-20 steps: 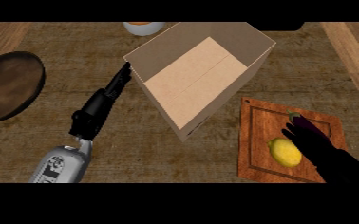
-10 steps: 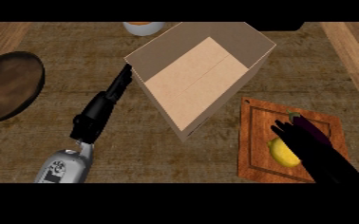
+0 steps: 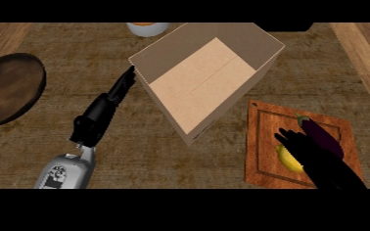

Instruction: Pick the lemon from the cutting board and place it in the cardboard box

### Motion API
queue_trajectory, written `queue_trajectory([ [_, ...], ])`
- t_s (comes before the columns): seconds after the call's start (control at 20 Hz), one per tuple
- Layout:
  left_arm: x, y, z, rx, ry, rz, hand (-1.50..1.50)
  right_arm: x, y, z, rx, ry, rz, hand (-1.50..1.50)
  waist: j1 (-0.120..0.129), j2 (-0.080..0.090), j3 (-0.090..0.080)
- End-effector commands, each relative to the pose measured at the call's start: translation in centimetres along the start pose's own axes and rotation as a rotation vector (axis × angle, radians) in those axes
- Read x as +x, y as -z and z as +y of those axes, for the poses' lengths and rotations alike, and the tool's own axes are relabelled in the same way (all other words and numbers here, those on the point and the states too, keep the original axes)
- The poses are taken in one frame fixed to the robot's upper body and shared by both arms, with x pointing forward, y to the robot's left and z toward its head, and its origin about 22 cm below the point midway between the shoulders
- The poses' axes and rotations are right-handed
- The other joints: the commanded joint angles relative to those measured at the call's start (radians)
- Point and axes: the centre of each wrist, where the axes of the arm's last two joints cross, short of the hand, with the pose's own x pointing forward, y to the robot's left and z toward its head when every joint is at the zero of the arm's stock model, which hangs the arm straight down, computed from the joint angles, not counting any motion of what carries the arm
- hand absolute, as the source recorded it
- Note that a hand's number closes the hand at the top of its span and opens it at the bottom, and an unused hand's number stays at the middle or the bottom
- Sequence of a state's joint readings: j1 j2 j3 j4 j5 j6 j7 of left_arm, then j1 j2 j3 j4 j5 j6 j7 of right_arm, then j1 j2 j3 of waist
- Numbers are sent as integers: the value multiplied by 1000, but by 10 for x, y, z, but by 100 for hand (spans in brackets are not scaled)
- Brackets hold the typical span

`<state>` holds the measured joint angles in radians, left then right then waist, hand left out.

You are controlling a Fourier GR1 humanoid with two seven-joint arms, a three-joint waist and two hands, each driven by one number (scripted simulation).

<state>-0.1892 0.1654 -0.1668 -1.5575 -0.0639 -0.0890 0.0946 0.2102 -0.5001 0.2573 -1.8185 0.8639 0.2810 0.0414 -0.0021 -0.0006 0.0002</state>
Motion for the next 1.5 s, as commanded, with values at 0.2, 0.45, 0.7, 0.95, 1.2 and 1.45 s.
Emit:
queue_trajectory([
  [0.2, -7, 11, -1, 2, -1, 5, 0, -2, 33, 15, 30, -21, 21, -150, 1, 1, 0],
  [0.45, 10, 10, 9, -11, 1, -10, 0, -8, 12, 32, -1, -66, 48, -150, -2, 0, 0],
  [0.7, -2, -7, -5, -11, -4, 3, 0, -22, 30, 34, 12, -76, 35, -150, 2, 0, 0],
  [0.95, -5, -4, -3, -4, -4, -2, 0, -16, 44, 27, 31, -127, 23, 150, 2, 0, 0],
  [1.2, 1, -7, 1, -1, -1, -7, 0, -35, 45, 47, -40, -142, -12, 150, 4, 0, 0],
  [1.45, -6, 6, -7, -27, 6, 2, 0, 40, 68, 22, -26, -269, -449, 150, 31, 3, 0],
])
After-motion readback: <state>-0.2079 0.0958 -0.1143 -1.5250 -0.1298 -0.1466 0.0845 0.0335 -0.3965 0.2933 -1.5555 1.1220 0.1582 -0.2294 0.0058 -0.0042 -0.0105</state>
